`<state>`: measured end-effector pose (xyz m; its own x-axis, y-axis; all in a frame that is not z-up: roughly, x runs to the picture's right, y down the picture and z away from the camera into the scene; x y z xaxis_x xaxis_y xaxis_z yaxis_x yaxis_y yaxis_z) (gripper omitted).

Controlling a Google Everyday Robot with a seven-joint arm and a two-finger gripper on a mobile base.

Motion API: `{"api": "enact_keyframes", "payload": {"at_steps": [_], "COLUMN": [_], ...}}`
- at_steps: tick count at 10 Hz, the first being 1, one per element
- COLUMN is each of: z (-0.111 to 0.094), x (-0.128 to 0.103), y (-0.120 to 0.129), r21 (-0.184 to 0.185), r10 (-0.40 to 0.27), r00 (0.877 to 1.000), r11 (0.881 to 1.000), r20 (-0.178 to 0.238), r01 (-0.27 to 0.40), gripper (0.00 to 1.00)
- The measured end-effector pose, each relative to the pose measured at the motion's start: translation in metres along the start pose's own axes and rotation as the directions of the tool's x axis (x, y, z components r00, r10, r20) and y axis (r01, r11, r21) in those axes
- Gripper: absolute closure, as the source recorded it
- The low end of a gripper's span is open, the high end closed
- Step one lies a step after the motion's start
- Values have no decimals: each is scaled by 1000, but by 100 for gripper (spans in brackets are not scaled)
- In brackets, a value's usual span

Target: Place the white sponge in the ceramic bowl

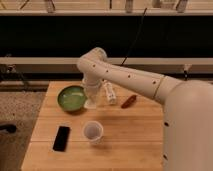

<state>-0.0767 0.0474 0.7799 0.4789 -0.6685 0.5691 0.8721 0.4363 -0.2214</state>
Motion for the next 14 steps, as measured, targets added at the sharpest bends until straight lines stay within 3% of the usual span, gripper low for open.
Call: {"api": "enact_keyframes", "payload": {"at_steps": [4, 14], "z": [9, 22], "x": [-3, 9], "y": [-34, -74], "r21": [-1, 13], "r10": [-43, -94], "r00": [999, 995], "r11": [999, 995], "r20": [-19, -43], "r01": [43, 95], "gripper": [100, 100]}}
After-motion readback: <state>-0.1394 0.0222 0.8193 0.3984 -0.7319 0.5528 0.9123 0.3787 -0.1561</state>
